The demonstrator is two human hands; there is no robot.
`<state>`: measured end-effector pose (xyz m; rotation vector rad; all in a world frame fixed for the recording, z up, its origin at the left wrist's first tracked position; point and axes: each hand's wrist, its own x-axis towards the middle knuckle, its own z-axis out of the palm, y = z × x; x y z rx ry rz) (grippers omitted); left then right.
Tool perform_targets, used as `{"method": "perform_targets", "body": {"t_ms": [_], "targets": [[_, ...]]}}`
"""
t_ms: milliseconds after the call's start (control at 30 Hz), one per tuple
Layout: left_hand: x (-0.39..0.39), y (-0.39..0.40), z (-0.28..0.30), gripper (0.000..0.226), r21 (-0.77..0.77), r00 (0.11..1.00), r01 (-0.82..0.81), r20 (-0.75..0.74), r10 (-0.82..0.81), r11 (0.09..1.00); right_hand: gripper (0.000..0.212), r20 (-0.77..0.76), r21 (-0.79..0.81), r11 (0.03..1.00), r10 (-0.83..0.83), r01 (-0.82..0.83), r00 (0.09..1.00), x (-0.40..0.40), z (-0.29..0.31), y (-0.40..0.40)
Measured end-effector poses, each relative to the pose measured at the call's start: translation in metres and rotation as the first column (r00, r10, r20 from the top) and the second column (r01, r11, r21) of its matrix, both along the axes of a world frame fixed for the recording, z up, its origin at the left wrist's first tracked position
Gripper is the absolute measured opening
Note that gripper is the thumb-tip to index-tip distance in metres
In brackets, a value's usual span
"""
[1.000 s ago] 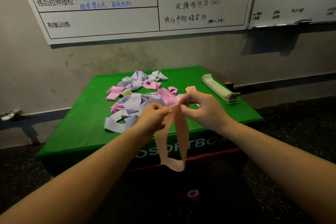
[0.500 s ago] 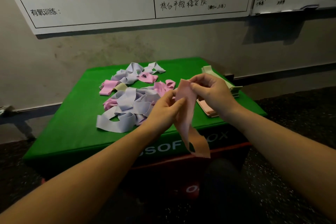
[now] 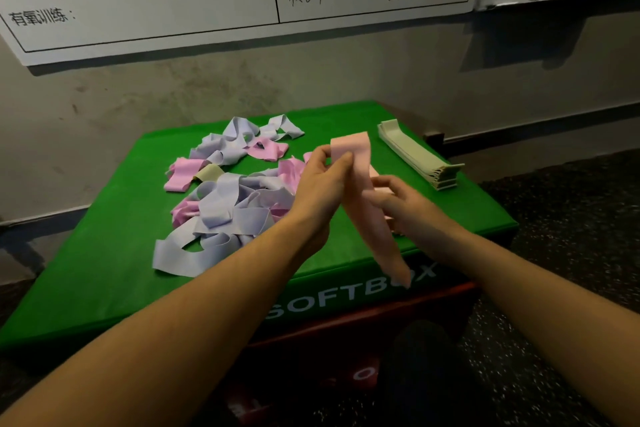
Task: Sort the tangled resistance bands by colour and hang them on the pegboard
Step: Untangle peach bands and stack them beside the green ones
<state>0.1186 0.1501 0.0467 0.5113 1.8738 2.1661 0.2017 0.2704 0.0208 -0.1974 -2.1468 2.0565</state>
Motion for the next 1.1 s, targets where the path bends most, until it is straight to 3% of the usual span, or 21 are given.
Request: {"method": "perform_targets", "body": {"t_ms": [200, 433, 667, 867, 1033, 1100], "targets": [[-0.034, 0.046, 0.002, 0.019, 0.009, 0.992, -0.022, 0.126, 0.021, 1.000, 0.016, -0.016, 0.174, 0.982, -0.069, 0.071, 0.997, -0.013, -0.024, 0.024], [-0.100, 0.086, 0.004, 0.032, -0.052, 0.986, -0.036, 0.162, 0.044, 0.998, 0.033, 0.057, 0.301, 0.941, -0.177, 0.153, 0.982, -0.025, -0.030, 0.058], [-0.149, 0.121, -0.010, 0.027, -0.155, 0.980, 0.010, 0.200, 0.022, 0.988, 0.029, 0.031, 0.548, 0.790, -0.347, 0.274, 0.938, -0.043, -0.038, 0.092], [-0.191, 0.145, -0.043, 0.025, -0.361, 0.991, 0.003, 0.124, 0.045, 0.932, 0.050, 0.121, 0.602, 0.779, -0.306, 0.175, 0.944, -0.067, -0.042, 0.105], [-0.224, 0.157, -0.070, 0.031, -0.547, 0.998, -0.048, -0.056, 0.021, 0.836, 0.047, 0.196, 0.648, 0.755, -0.296, 0.103, 0.935, -0.090, -0.054, 0.110], [-0.232, 0.157, -0.085, 0.028, -0.602, 0.994, -0.056, -0.109, -0.012, 0.796, 0.043, 0.235, 0.730, 0.683, -0.297, 0.033, 0.926, -0.093, -0.059, 0.110]]}}
